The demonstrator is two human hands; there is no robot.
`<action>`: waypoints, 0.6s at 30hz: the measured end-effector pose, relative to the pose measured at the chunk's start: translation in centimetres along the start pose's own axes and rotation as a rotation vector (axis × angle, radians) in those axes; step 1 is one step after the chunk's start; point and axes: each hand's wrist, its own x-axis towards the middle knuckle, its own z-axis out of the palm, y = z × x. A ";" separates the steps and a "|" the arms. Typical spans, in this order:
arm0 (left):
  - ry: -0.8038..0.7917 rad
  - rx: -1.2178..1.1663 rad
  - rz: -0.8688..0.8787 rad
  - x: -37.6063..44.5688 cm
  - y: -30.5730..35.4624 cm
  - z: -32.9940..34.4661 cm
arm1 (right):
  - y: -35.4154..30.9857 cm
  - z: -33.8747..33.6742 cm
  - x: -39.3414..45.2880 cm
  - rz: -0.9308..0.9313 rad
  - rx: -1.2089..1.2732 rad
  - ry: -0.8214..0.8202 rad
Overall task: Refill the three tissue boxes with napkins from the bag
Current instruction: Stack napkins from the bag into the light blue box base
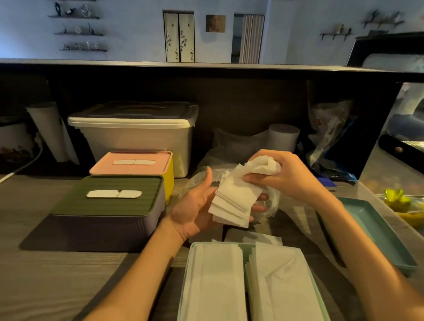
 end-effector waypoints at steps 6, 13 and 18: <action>-0.043 -0.046 0.030 0.3 -0.5 0.6 | -1.2 -0.5 1.3 -0.023 0.025 -0.120; -0.012 -0.175 -0.024 0.2 -0.4 0.7 | -2.9 -2.0 2.7 0.104 0.164 -0.435; 0.061 -0.035 -0.042 0.5 -0.6 0.8 | -2.5 0.0 4.7 0.139 -0.224 -0.459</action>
